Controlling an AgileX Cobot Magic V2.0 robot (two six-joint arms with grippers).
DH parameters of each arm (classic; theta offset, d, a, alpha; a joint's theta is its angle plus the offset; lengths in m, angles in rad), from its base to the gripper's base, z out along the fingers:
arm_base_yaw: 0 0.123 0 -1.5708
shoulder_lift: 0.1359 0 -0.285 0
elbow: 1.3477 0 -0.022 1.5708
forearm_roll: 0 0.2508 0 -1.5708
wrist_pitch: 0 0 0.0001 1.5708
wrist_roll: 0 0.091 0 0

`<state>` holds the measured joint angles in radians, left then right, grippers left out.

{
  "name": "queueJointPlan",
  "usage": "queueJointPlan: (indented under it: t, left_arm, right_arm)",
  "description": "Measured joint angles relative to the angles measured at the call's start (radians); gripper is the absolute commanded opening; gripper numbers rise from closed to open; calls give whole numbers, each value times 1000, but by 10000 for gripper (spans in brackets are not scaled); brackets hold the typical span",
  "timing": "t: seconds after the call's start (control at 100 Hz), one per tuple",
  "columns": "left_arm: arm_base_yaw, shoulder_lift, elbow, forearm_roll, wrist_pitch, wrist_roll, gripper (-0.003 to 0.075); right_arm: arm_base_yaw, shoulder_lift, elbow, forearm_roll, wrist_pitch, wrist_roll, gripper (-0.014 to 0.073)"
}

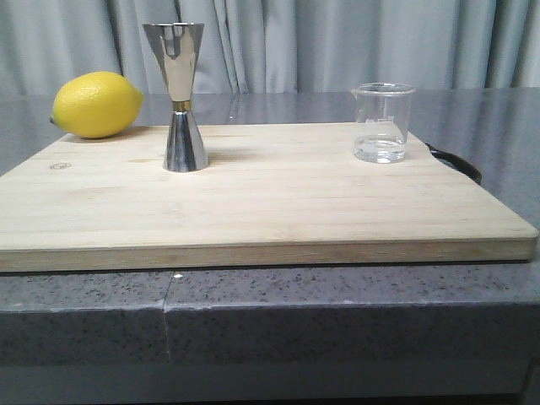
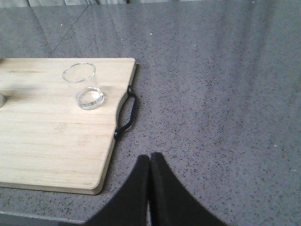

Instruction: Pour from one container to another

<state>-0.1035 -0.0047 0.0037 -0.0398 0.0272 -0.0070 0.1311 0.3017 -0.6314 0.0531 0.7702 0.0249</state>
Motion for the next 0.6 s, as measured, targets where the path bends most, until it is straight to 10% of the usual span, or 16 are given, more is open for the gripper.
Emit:
queueJointPlan:
  t: [0.2,0.6]
  left_arm:
    - [0,0,0,0,0,0,-19]
    - [0,0,0,0,-2,0,-19]
  right_arm:
    - [-24,-44,49,2,-65,0,-61]
    - [-113,-308,604,32,-662,0,-61]
